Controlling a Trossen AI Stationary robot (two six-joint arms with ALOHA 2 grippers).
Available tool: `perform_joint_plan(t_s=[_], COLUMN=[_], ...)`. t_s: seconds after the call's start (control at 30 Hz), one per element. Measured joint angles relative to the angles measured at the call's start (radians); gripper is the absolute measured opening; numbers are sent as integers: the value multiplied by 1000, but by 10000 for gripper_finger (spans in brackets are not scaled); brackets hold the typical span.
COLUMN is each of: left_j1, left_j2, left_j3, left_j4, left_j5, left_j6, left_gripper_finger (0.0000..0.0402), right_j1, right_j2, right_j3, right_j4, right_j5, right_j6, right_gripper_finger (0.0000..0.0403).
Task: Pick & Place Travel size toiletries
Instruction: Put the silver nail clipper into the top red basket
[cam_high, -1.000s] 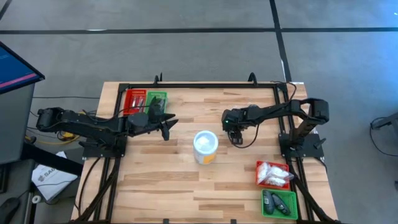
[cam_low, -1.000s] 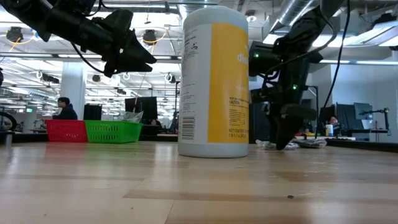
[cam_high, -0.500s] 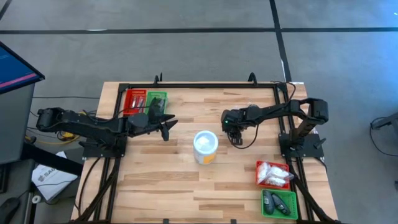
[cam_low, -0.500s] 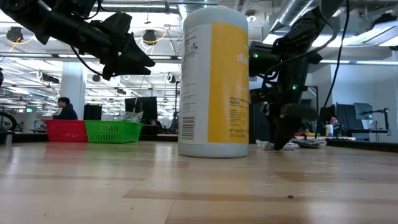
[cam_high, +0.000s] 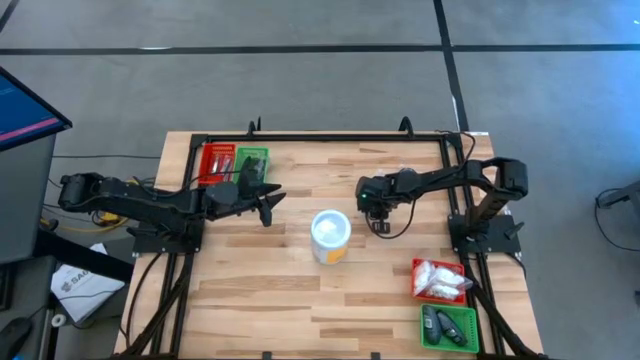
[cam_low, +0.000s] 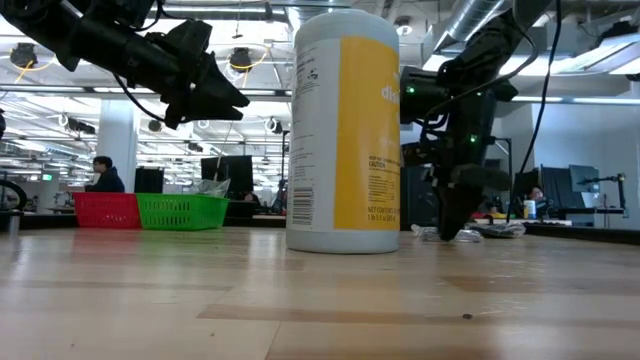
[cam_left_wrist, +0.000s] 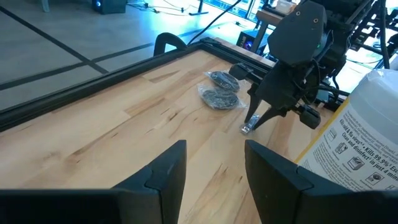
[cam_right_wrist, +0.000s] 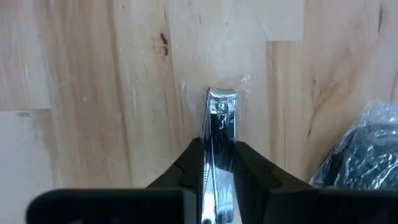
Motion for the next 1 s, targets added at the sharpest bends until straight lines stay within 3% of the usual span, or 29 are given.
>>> perform_joint_plan(t_s=[0.4, 0.63, 1.0], left_j1=[0, 0, 0], left_j2=[0, 0, -1], left_j3=[0, -1, -1], left_j4=[18, 43, 183], left_j5=[0, 0, 0], left_j6=[0, 0, 80], left_gripper_finger=[155, 155, 155], right_j1=[0, 0, 33], right_j2=[-39, -131, -239], right_j3=[98, 142, 236], right_j4=[-56, -58, 59], right_j5=[-2, -1, -2], right_j6=[15, 14, 14], right_gripper_finger=[47, 47, 47])
